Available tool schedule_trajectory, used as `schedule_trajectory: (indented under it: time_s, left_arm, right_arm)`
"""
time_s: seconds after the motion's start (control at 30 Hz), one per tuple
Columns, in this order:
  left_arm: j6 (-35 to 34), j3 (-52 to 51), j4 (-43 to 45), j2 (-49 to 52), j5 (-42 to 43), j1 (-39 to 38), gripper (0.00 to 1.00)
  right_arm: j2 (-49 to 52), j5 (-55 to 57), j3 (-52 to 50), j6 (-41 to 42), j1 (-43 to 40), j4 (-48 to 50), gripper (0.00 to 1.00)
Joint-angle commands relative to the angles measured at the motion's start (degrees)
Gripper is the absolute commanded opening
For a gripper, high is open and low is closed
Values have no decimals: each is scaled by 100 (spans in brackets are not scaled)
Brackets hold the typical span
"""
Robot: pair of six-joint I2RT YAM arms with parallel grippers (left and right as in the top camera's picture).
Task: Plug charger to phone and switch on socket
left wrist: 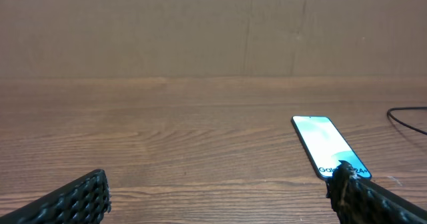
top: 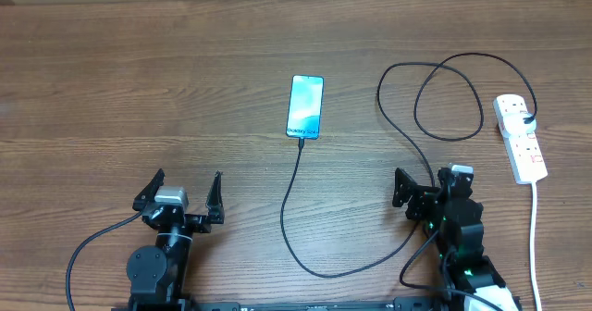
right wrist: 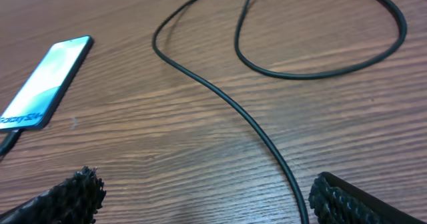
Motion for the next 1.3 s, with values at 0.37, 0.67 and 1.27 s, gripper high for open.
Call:
schedule_trajectory:
  time_s: [0.37, 0.67, 1.27]
  left_arm:
    - [109, -20, -15, -66, 2, -39, 100]
    - [109, -20, -15, -66, 2, -39, 100]
    - [109, -20, -15, -66, 2, -39, 100]
  right_arm:
    - [-1764, -1158, -57, -691, -673, -1303, 100]
    - [-2872, -1182, -57, -691, -769, -1727, 100]
    - [-4509, -1349, -57, -1128, -767, -1716, 100]
